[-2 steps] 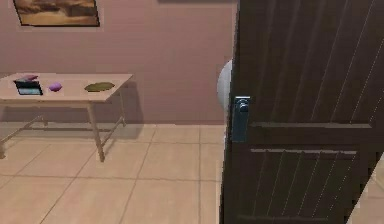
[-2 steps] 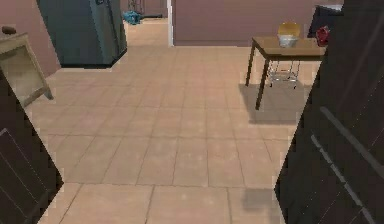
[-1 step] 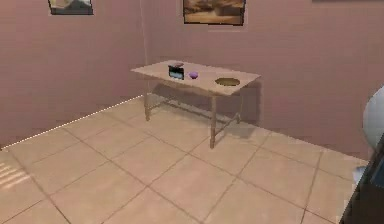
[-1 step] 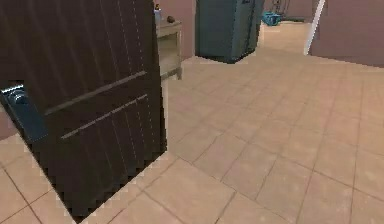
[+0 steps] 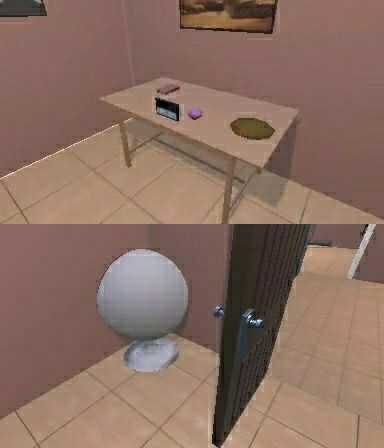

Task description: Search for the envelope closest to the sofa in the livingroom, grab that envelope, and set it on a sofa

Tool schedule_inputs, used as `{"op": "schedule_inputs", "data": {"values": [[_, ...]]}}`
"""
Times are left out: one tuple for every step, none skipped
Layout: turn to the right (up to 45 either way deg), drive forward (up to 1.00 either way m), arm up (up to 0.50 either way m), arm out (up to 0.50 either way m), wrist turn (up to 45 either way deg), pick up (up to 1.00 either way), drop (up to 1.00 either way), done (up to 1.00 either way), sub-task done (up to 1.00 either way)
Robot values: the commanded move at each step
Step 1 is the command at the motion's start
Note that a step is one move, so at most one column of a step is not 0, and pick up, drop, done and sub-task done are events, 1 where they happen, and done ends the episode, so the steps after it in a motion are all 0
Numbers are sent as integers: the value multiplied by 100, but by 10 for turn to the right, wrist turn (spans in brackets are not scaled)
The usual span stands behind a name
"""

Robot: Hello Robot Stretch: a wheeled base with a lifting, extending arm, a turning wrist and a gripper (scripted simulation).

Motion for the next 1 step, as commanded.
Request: {"op": "schedule_inputs", "data": {"values": [[-30,0,0,0,0,0,0,0,0]]}}
